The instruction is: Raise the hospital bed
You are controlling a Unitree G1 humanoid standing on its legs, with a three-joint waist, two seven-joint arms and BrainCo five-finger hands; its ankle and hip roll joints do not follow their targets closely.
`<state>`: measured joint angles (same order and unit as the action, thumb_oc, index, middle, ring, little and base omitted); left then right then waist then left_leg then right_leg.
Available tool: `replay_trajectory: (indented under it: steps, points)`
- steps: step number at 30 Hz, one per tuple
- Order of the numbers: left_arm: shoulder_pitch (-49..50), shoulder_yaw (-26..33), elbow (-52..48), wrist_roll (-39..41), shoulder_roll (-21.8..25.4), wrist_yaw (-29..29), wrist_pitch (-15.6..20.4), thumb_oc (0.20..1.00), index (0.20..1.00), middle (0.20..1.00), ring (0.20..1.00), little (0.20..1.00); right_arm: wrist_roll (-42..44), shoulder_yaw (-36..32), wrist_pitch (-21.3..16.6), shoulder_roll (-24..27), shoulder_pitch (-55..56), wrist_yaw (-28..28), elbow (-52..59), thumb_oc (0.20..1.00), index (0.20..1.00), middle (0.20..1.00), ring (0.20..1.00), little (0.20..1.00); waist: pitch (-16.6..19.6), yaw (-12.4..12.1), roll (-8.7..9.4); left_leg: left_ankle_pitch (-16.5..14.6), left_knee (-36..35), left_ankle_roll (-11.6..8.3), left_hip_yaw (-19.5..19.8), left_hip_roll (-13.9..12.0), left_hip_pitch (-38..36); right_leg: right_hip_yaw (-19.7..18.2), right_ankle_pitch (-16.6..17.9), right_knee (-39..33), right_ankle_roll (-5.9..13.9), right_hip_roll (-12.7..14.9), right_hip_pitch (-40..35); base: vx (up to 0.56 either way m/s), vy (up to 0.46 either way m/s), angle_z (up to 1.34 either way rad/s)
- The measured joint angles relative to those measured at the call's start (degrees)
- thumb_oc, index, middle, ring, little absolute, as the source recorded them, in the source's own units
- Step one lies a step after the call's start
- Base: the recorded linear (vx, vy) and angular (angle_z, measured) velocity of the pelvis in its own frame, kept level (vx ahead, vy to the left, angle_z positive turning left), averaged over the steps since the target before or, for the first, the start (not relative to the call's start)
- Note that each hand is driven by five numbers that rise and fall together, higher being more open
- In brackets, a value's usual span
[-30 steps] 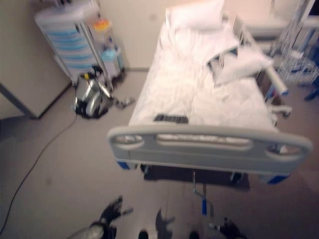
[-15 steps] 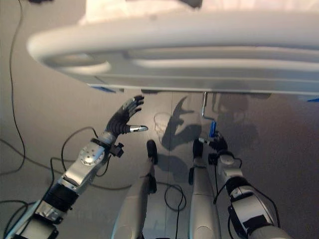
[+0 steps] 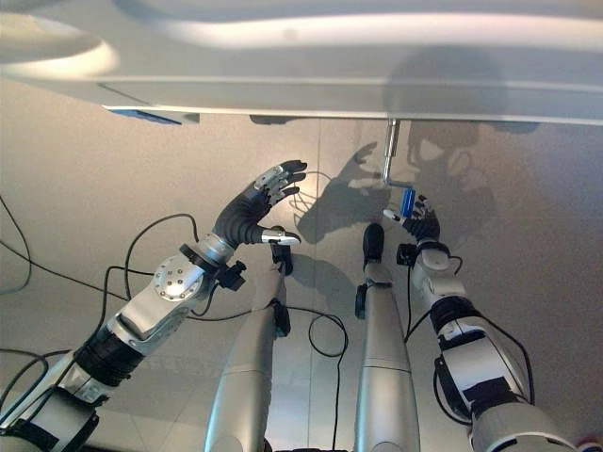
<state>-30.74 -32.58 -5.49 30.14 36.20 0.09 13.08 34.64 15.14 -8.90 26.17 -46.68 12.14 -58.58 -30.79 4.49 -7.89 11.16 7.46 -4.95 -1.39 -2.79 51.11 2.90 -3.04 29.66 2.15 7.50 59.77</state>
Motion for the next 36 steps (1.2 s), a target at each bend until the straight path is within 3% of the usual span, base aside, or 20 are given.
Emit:
replay_trajectory:
  steps: [9,19,30,36]
  points:
    - [-2.1,-0.4,-1.5,1.0,0.3,0.5,0.0,1.000,1.000,1.000,1.000,1.000,6.1,0.3,-1.2,0.0,-1.3,0.3,2.8,1.000,1.000,1.000,1.000,1.000,-0.1,1.1,0.38,-0.1,-0.7,-0.08,-0.2,0.0,1.1,0.1,0.5,-1.6,-0.16,-0.1,0.8,0.02,0.012,-0.02]
    - [-4.2,-2.7,-4.2,3.4,1.3,0.5,0.2,1.000,1.000,1.000,1.000,1.000,10.8,1.8,-0.2,2.3,-10.2,-4.5,-13.0,1.000,1.000,1.000,1.000,1.000,0.0,0.5,0.77,-0.1,-0.7,-0.04,-0.1,0.1,2.4,0.2,0.5,-1.9,-0.03,-0.1,2.0,0.00,0.000,0.00]
    - [-5.9,-3.3,-4.6,4.6,1.0,-0.1,0.9,1.000,1.000,1.000,1.000,1.000,7.7,3.8,2.8,2.7,-12.1,-8.1,-16.9,1.000,1.000,1.000,1.000,1.000,0.0,-2.5,0.74,-0.1,-0.7,-0.02,-0.2,0.1,2.9,0.2,0.5,-1.7,-0.04,0.0,2.5,0.00,0.000,0.00]
    - [-6.6,-3.1,-4.7,4.5,0.8,-0.1,1.3,1.000,1.000,1.000,1.000,1.000,5.1,4.0,3.2,1.3,-12.6,-8.6,-17.0,1.000,1.000,1.000,1.000,1.000,0.1,-2.5,0.73,0.0,-0.6,0.07,-0.1,0.3,3.6,0.3,0.5,-1.4,0.00,0.2,3.2,0.00,0.000,0.00]
